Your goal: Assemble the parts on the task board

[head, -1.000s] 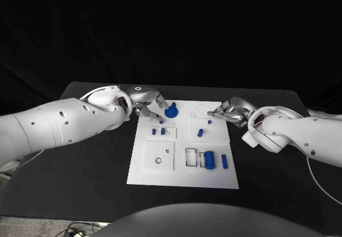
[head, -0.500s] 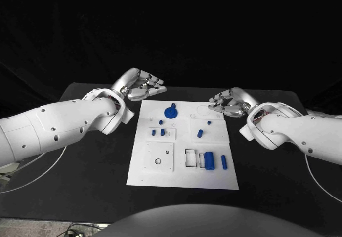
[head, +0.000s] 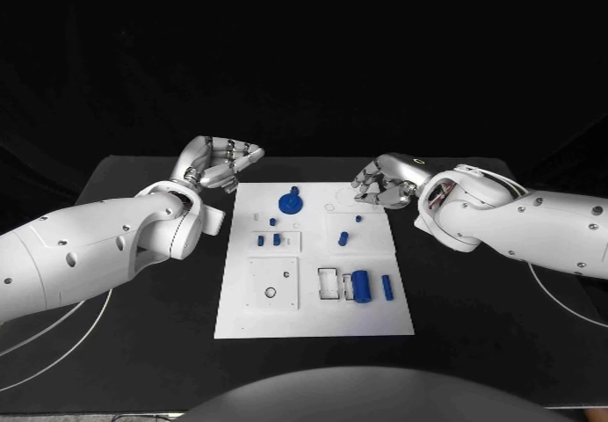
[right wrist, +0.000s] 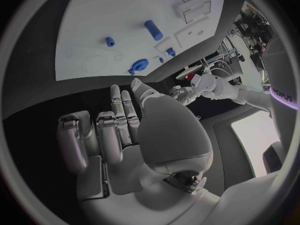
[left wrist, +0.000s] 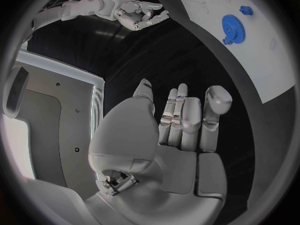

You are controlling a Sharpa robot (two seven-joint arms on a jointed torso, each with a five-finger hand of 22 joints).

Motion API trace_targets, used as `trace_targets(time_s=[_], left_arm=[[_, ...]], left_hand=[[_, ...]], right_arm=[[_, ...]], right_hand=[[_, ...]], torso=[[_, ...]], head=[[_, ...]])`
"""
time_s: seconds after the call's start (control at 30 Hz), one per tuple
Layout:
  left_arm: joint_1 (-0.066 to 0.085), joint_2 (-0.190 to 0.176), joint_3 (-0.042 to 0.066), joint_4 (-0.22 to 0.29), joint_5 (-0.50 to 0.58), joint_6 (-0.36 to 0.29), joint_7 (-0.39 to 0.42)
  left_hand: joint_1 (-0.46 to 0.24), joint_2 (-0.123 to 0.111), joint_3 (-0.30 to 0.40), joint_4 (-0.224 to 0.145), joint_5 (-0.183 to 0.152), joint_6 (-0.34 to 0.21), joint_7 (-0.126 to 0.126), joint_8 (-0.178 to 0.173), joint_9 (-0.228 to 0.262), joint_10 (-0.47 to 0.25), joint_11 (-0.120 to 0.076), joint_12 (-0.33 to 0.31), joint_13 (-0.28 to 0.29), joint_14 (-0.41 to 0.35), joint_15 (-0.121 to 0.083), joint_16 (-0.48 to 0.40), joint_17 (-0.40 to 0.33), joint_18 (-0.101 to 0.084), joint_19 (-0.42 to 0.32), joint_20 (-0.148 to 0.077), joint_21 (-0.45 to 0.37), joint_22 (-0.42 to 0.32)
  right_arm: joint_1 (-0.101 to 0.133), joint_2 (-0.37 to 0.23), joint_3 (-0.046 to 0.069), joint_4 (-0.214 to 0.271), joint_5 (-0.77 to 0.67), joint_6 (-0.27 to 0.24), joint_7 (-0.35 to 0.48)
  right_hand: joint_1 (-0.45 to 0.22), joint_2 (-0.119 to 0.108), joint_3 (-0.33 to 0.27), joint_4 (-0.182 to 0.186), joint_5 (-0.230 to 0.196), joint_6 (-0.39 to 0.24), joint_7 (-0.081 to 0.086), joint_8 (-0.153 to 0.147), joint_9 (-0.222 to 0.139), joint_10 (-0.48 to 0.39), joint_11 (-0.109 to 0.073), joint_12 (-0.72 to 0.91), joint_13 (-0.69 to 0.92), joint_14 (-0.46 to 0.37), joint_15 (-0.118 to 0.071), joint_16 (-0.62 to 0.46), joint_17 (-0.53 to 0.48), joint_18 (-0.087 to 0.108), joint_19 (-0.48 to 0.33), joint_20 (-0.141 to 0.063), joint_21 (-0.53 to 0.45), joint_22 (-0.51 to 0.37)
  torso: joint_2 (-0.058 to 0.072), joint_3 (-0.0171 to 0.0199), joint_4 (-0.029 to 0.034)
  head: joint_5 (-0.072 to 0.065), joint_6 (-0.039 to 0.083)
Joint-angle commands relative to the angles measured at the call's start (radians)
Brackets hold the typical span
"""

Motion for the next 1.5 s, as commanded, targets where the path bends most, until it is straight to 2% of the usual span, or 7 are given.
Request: trace_targets(time_s=[0.03,0.13,0.27,0.43,0.53,1.07,1.5], left_arm=[[-0.002,-0.002,0.001,0.007,0.063,-0.017,0.027],[-0.004,-0.006,0.001,0.011,0.066,-0.021,0.028],[-0.005,-0.010,0.001,0.015,0.068,-0.024,0.028],[-0.005,-0.014,0.001,0.020,0.069,-0.027,0.028],[-0.005,-0.017,0.001,0.023,0.069,-0.029,0.027],[-0.005,-0.017,0.001,0.020,0.069,-0.029,0.024],[-0.005,-0.018,0.001,0.017,0.069,-0.033,0.021]], left_hand=[[0.000,0.013,-0.008,0.000,0.004,-0.007,0.000,-0.003,-0.001,-0.001,0.003,0.000,0.001,0.008,-0.001,0.006,0.005,-0.013,0.008,0.000,0.008,0.038],[0.000,0.015,-0.010,0.000,0.005,-0.007,0.001,-0.003,-0.001,-0.002,0.003,-0.001,0.001,0.010,-0.001,0.010,0.009,-0.014,0.011,0.000,0.011,0.040],[-0.001,0.017,-0.011,0.000,0.005,-0.008,0.001,-0.003,-0.001,-0.002,0.003,-0.001,0.001,0.008,-0.001,0.008,0.006,-0.013,0.008,0.000,0.006,0.039],[-0.001,0.019,-0.012,0.001,0.005,-0.009,0.001,-0.003,-0.001,-0.003,0.003,-0.001,0.001,0.005,-0.001,0.002,-0.001,-0.012,0.005,0.000,0.000,0.037],[-0.001,0.020,-0.012,0.000,0.005,-0.009,0.001,-0.003,-0.001,-0.003,0.003,-0.001,0.001,0.004,-0.001,0.001,-0.002,-0.012,0.004,0.000,-0.001,0.036],[0.003,0.031,-0.013,0.000,0.006,-0.010,0.001,-0.002,-0.001,-0.004,0.003,-0.001,0.001,0.002,-0.001,0.000,-0.003,-0.011,0.004,-0.001,-0.004,0.037],[0.005,0.037,-0.014,0.000,0.007,-0.010,0.000,-0.002,-0.001,-0.004,0.003,-0.001,0.001,-0.002,-0.001,-0.005,-0.008,-0.010,0.000,-0.001,-0.011,0.035]], right_arm=[[-0.001,-0.002,0.000,-0.001,-0.151,0.114,-0.072],[-0.002,0.001,0.000,-0.005,-0.163,0.142,-0.084],[-0.004,0.008,0.000,-0.011,-0.169,0.170,-0.094],[-0.007,0.019,0.000,-0.018,-0.172,0.201,-0.109],[-0.009,0.028,0.000,-0.025,-0.173,0.217,-0.120],[-0.013,0.048,0.000,-0.039,-0.178,0.268,-0.151],[-0.021,0.076,0.000,-0.062,-0.181,0.285,-0.156]], right_hand=[[0.006,-0.005,0.007,0.002,-0.006,0.010,0.000,-0.009,-0.003,0.014,-0.002,-0.010,-0.018,0.104,-0.007,0.004,0.263,-0.007,0.105,-0.003,0.004,0.263],[0.004,-0.009,0.006,0.003,-0.007,0.006,0.001,-0.017,-0.008,0.023,-0.004,-0.020,-0.034,0.104,-0.008,0.004,0.263,-0.007,0.105,-0.005,0.004,0.263],[-0.002,-0.014,0.004,0.009,-0.008,-0.015,-0.015,-0.035,-0.022,0.036,-0.003,-0.038,-0.064,0.104,-0.010,0.004,0.263,-0.007,0.105,-0.008,0.004,0.263],[-0.006,-0.017,0.000,0.011,-0.011,-0.022,-0.019,-0.037,-0.027,0.039,-0.002,-0.045,-0.075,0.104,-0.011,0.004,0.263,-0.007,0.105,-0.008,0.004,0.263],[-0.008,-0.018,-0.001,0.012,-0.018,-0.021,-0.019,-0.036,-0.029,0.039,-0.002,-0.050,-0.082,0.104,-0.011,0.004,0.263,-0.007,0.105,-0.008,0.004,0.263],[0.000,-0.014,0.000,0.008,-0.027,0.009,-0.026,-0.027,-0.032,0.060,-0.008,-0.057,-0.105,0.104,-0.017,0.004,0.263,-0.007,0.105,-0.012,0.004,0.263],[0.008,-0.010,0.006,0.005,-0.023,0.031,-0.032,-0.024,-0.035,0.080,-0.016,-0.059,-0.119,0.104,-0.027,0.004,0.263,-0.007,0.105,-0.020,0.004,0.263]], torso=[[0.002,-0.0028,0.0013],[0.001,-0.0016,0.0022],[0.001,-0.0015,0.0042],[0.001,-0.0007,0.0013],[0.001,-0.0015,0.0010],[0.001,-0.0011,-0.0007],[0.000,-0.0015,0.0006]], head=[[-0.009,0.001],[-0.008,-0.001],[-0.007,-0.002],[-0.001,-0.003],[-0.005,-0.003],[-0.005,-0.004],[-0.008,-0.004]])
